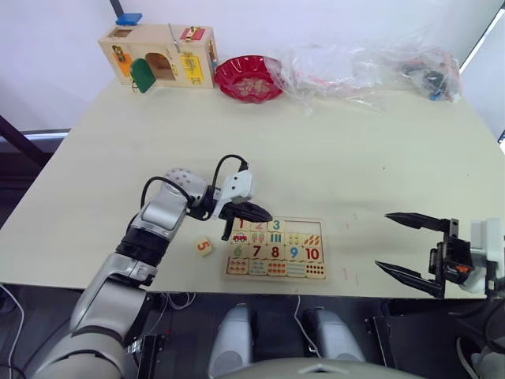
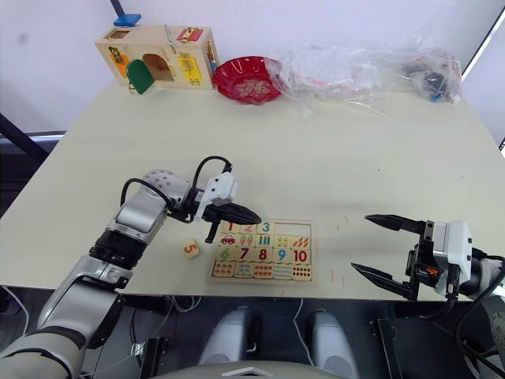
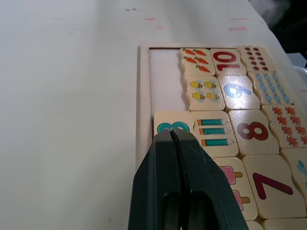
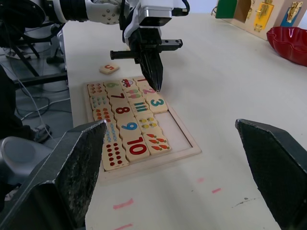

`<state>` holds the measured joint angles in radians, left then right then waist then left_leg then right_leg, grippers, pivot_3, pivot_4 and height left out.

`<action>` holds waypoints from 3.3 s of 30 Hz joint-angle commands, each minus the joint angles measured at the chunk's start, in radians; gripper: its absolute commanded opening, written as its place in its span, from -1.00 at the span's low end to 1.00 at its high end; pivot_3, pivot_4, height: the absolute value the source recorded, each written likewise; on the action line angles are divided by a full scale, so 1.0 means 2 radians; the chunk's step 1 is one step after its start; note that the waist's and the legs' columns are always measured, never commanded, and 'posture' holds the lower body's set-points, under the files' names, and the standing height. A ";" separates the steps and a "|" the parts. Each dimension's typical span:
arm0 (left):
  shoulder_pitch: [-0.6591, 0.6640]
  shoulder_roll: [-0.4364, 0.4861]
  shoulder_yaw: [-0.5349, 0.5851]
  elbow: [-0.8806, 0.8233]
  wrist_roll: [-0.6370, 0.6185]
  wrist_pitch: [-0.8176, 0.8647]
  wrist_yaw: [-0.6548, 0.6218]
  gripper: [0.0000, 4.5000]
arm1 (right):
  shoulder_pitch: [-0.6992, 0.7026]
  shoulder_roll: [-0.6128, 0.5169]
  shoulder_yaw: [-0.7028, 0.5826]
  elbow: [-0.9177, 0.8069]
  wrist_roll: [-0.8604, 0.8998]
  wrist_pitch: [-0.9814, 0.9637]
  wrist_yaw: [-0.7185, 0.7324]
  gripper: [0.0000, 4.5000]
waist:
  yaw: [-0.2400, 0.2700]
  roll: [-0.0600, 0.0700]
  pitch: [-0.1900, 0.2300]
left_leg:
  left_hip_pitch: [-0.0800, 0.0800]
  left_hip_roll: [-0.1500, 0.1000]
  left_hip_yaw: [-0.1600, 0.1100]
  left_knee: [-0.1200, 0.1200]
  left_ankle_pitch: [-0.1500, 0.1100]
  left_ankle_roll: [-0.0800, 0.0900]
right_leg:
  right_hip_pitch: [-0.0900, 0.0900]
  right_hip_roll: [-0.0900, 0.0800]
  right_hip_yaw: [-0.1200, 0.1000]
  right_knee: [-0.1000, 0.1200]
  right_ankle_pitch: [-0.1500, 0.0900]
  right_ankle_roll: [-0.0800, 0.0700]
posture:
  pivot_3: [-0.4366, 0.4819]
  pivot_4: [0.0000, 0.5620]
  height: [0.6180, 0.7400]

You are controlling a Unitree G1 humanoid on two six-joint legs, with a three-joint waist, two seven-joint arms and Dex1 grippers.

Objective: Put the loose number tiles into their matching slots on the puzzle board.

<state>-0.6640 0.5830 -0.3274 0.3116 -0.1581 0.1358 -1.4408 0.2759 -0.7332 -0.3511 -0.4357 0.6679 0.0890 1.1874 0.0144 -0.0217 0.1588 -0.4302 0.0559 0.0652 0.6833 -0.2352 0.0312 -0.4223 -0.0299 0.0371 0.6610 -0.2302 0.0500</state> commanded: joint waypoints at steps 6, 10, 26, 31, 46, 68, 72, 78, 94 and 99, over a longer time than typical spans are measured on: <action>0.003 -0.005 0.001 0.001 0.006 -0.014 -0.004 -0.99 | 0.002 -0.002 -0.013 -0.017 0.009 -0.003 -0.001 1.00 | 0.000 0.000 0.000 | 0.000 0.000 0.000 0.000 0.000 0.000 | 0.000 0.000 0.000 0.000 0.000 0.000 | -0.05 -0.47 1.00; 0.004 -0.006 0.000 0.000 0.008 -0.015 -0.005 -0.99 | 0.001 -0.002 -0.014 -0.017 0.009 -0.003 -0.002 1.00 | 0.000 0.000 0.000 | 0.000 0.000 0.000 0.000 0.000 0.000 | 0.000 0.000 0.000 0.000 0.000 0.000 | -0.05 -0.47 1.00; 0.021 -0.007 -0.005 -0.018 0.012 -0.014 -0.006 -0.99 | 0.003 -0.003 -0.014 -0.023 0.011 0.000 -0.006 1.00 | 0.000 0.000 0.000 | 0.000 0.000 0.000 0.000 0.000 0.000 | 0.000 0.000 0.000 0.000 0.000 0.000 | -0.05 -0.47 1.00; 0.026 -0.006 -0.012 -0.033 0.015 -0.004 -0.002 -0.99 | 0.004 -0.003 -0.014 -0.026 0.010 0.000 -0.008 1.00 | 0.000 0.000 0.000 | 0.000 0.000 0.000 0.000 0.000 0.000 | 0.000 0.000 0.000 0.000 0.000 0.000 | -0.05 -0.47 1.00; 0.042 0.002 0.076 -0.130 -0.096 0.140 0.029 -0.99 | -0.006 0.004 -0.004 -0.022 0.013 0.004 -0.014 1.00 | -0.001 0.000 0.000 | 0.000 0.000 0.000 0.000 0.000 0.000 | 0.000 0.000 0.000 0.000 0.000 0.000 | -0.05 -0.47 1.00; 0.243 -0.086 0.354 -0.313 -0.167 0.214 0.426 -0.99 | -0.227 0.126 0.094 0.119 -0.055 0.000 -0.147 1.00 | -0.002 0.000 0.000 | 0.000 0.000 0.000 0.000 0.000 0.000 | 0.000 0.000 0.000 0.000 0.000 0.000 | -0.05 -0.47 1.00; 0.307 -0.085 0.381 -0.351 -0.183 0.198 0.429 -0.99 | -0.273 0.109 0.105 0.189 -0.062 -0.013 -0.087 1.00 | 0.001 0.000 0.000 | 0.001 0.001 0.001 0.000 0.000 0.000 | 0.000 -0.001 0.001 0.000 0.000 0.000 | -0.05 -0.47 1.00; 0.444 -0.089 0.426 -0.402 -0.205 0.163 0.408 -0.99 | -0.301 0.093 0.117 0.258 -0.043 0.004 0.002 1.00 | -0.011 0.000 0.000 | 0.002 0.001 0.003 -0.001 -0.001 0.002 | 0.000 -0.002 0.002 -0.001 0.000 0.000 | -0.05 -0.47 1.00; 0.587 -0.061 0.500 -0.306 -0.227 0.077 0.303 0.68 | -0.179 0.003 0.062 0.243 -0.020 0.043 0.089 1.00 | -0.013 -0.001 0.000 | 0.007 0.001 0.004 -0.006 -0.001 0.001 | 0.002 -0.004 0.004 -0.002 -0.001 -0.001 | -0.05 -0.47 1.00; 0.591 -0.050 0.492 -0.280 -0.223 0.063 0.280 0.98 | -0.132 -0.003 0.020 0.232 -0.015 0.034 0.081 1.00 | -0.014 -0.001 -0.001 | 0.007 0.001 0.004 -0.007 -0.001 0.001 | 0.001 -0.004 0.004 -0.003 -0.001 -0.001 | -0.05 -0.47 1.00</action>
<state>0.5170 0.4651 0.6442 -0.2467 -0.5926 0.2832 -0.8638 -0.0011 -0.7279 -0.2519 0.0577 0.6079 0.1704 1.3557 -0.0132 -0.0244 0.1576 -0.4154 0.0587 0.0725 0.6699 -0.2379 0.0336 -0.4197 -0.0378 0.0442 0.6556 -0.2321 0.0474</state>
